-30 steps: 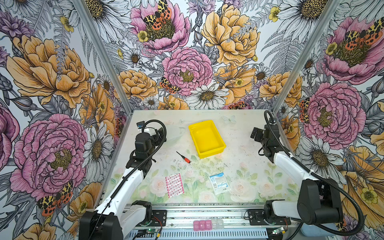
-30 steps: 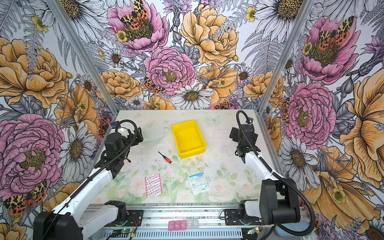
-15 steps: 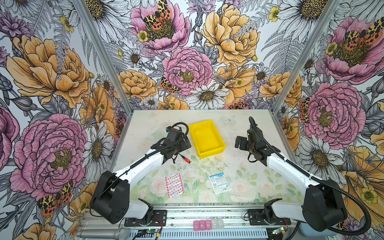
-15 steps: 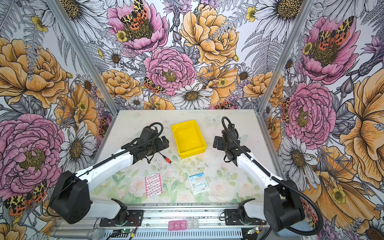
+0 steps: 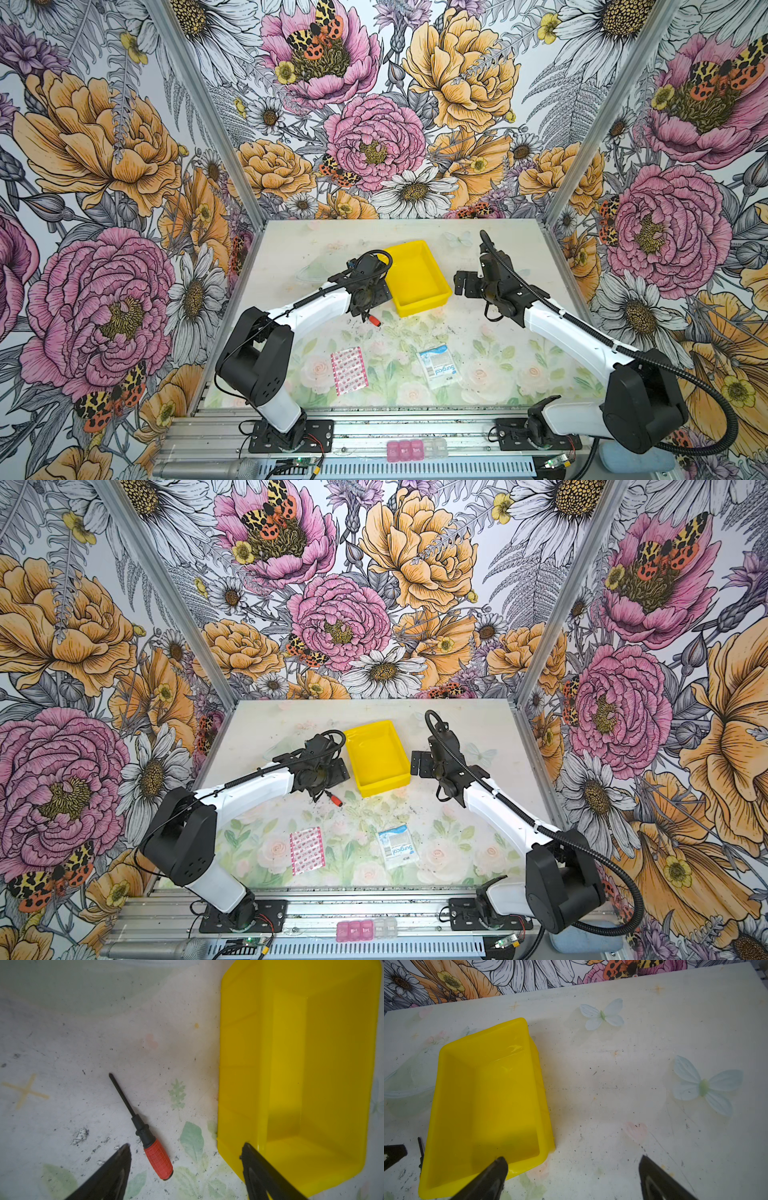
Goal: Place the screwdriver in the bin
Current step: 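Lower the left gripper and close it on the red screwdriver handle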
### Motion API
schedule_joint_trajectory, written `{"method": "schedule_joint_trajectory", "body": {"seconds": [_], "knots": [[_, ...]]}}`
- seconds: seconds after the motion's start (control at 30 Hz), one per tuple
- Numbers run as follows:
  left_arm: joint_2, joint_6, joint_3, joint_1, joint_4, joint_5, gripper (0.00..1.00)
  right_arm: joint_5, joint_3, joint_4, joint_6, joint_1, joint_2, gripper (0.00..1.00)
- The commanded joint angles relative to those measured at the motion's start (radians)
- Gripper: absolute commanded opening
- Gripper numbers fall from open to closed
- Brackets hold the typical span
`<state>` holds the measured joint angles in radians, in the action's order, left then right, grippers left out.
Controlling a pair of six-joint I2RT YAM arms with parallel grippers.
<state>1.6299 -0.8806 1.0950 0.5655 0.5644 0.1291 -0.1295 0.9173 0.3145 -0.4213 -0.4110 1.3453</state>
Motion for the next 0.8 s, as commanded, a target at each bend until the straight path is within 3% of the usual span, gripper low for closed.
{"method": "schedule_joint_trajectory", "body": {"seconds": [0.0,0.47,0.77], "knots": [[0.015,-0.054,-0.026,-0.002,0.012,-0.013,0.78,0.014,0.041,0.001,0.027,-0.018,0.016,0.99],[0.146,-0.069,-0.014,0.003,0.011,-0.022,0.67,0.015,0.055,0.000,0.024,-0.037,0.042,0.99],[0.181,-0.069,-0.010,0.022,0.013,-0.014,0.48,-0.015,0.046,0.001,0.024,-0.048,0.029,0.99]]}}
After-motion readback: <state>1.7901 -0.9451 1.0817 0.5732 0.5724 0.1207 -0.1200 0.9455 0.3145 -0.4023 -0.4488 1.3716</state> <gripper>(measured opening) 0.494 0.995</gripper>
